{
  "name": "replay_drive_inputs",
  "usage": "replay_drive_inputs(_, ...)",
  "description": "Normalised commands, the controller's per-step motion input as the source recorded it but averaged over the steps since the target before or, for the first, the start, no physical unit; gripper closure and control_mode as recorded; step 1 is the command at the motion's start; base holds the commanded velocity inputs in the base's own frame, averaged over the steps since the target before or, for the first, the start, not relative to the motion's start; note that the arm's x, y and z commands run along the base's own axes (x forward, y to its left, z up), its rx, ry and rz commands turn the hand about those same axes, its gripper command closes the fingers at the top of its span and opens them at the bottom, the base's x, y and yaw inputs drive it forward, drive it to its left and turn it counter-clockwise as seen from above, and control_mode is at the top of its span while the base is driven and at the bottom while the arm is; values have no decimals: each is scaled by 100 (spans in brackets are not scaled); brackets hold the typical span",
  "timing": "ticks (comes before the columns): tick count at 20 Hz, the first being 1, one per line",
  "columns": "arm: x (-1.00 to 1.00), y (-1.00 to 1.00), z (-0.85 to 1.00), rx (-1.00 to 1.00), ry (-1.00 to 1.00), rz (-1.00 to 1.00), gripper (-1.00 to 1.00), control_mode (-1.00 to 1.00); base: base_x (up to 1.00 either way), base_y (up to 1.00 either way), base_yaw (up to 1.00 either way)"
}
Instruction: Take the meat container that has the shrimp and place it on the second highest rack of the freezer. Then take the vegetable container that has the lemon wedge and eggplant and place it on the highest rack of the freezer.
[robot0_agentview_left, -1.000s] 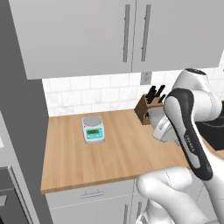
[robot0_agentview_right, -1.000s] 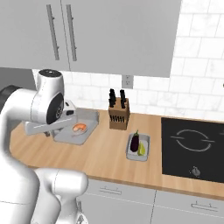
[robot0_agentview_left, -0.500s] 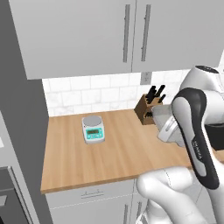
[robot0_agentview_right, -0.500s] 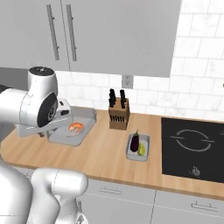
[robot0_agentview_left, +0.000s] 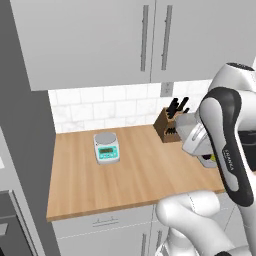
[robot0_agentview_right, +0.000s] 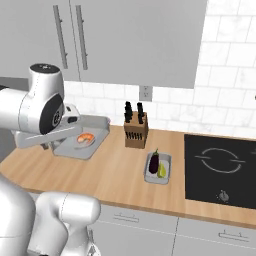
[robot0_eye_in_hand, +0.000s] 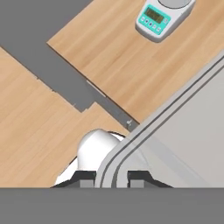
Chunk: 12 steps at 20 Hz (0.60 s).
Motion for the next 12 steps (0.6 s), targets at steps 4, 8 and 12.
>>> replay_drive_inputs(4, -4, 0, 0, 0, 0, 0, 100, 100, -19, 0, 0)
replay_drive_inputs(8, 0, 0, 0, 0, 0, 0, 100, 100, -88, 0, 6)
replay_drive_inputs(12, 0, 0, 0, 0, 0, 0, 100, 100, -79, 0, 32)
